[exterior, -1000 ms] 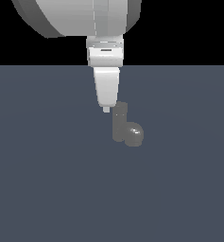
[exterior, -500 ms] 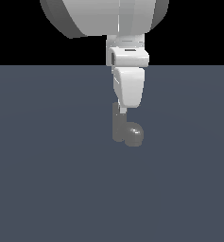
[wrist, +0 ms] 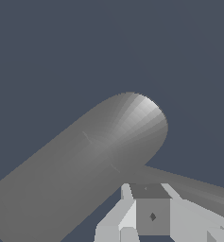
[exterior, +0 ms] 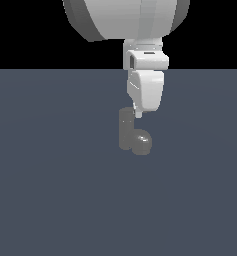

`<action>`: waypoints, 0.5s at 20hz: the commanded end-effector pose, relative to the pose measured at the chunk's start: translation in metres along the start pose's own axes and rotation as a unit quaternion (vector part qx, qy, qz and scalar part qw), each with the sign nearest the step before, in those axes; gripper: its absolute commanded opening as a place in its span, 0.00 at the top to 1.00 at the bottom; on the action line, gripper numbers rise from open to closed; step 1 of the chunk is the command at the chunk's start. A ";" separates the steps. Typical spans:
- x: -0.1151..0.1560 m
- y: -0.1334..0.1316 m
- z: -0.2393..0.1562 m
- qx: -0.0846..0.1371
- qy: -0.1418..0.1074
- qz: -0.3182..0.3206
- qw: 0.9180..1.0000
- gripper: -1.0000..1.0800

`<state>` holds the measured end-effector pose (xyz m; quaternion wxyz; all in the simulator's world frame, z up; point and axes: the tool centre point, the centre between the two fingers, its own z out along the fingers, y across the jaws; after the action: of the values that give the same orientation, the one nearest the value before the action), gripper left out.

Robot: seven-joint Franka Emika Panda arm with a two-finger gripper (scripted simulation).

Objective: Turn on the faucet by rotating a designated handle.

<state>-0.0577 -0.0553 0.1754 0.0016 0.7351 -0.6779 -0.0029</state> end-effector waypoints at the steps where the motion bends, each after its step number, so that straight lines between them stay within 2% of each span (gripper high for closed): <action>1: 0.022 -0.008 0.001 0.004 0.001 0.011 1.000 1.00; 10: 0.062 -0.025 0.002 0.003 0.001 0.020 1.000 1.00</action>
<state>-0.0287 -0.0871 0.1755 -0.0018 0.7352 -0.6779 -0.0012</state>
